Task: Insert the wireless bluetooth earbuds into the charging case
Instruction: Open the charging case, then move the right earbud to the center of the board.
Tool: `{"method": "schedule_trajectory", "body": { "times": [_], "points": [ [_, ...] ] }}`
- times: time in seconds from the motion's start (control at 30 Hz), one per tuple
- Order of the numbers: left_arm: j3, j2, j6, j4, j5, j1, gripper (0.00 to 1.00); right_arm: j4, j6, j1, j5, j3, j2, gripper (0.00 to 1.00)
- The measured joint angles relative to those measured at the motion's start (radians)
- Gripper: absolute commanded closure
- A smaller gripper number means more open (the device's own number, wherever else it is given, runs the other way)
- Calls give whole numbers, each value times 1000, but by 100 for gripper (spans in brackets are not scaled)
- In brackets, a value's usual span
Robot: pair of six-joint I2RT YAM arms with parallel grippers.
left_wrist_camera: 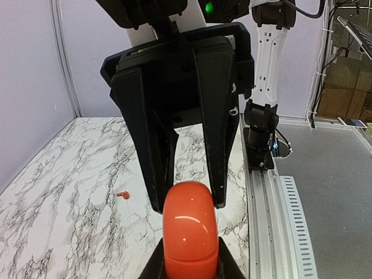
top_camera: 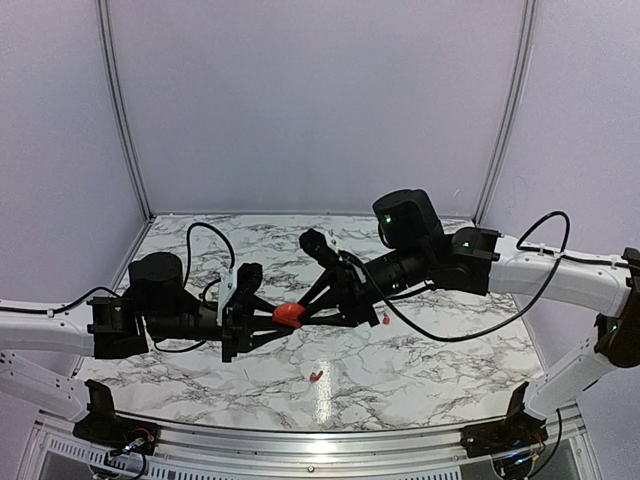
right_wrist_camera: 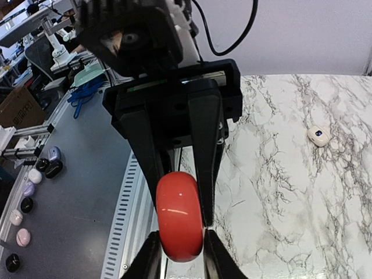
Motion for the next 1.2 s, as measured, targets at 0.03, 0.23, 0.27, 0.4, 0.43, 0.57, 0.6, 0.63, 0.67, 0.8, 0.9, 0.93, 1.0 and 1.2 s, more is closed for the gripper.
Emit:
{"method": "schedule_trajectory", "body": {
  "times": [0.03,0.23,0.27,0.4,0.43,0.57,0.6,0.63,0.67,0.8,0.9,0.93,1.0,1.2],
  "points": [
    [0,0,2,2,2,0,100,0,5,0,0,0,0,66],
    [0,-2,13,24,10,0,100,14,45,-3,21,15,0,60],
    [0,-3,15,26,12,0,100,17,54,-6,25,15,0,60],
    [-2,-4,21,31,10,5,100,33,93,-20,36,15,-4,58],
    [-4,-5,23,31,9,7,100,37,99,-28,41,15,-8,58],
    [-17,-15,29,40,26,3,100,66,138,-70,91,15,-19,54],
    [-19,-19,29,45,31,2,100,72,148,-82,101,14,-19,51],
    [-20,-24,30,48,31,0,100,75,153,-90,111,13,-19,49],
    [-20,-26,31,52,31,0,100,79,157,-98,116,12,-20,46],
    [-33,-29,31,85,29,0,100,102,172,-108,119,-12,-33,42],
    [-55,-29,31,107,27,0,100,118,183,-120,118,-42,-56,41],
    [-63,-29,31,116,23,0,100,123,190,-130,120,-59,-69,41],
    [-76,-28,30,136,17,0,100,125,202,-167,136,-95,-94,41],
    [-98,-25,27,193,-5,0,100,92,230,-304,233,-188,-103,43]
  ]
}}
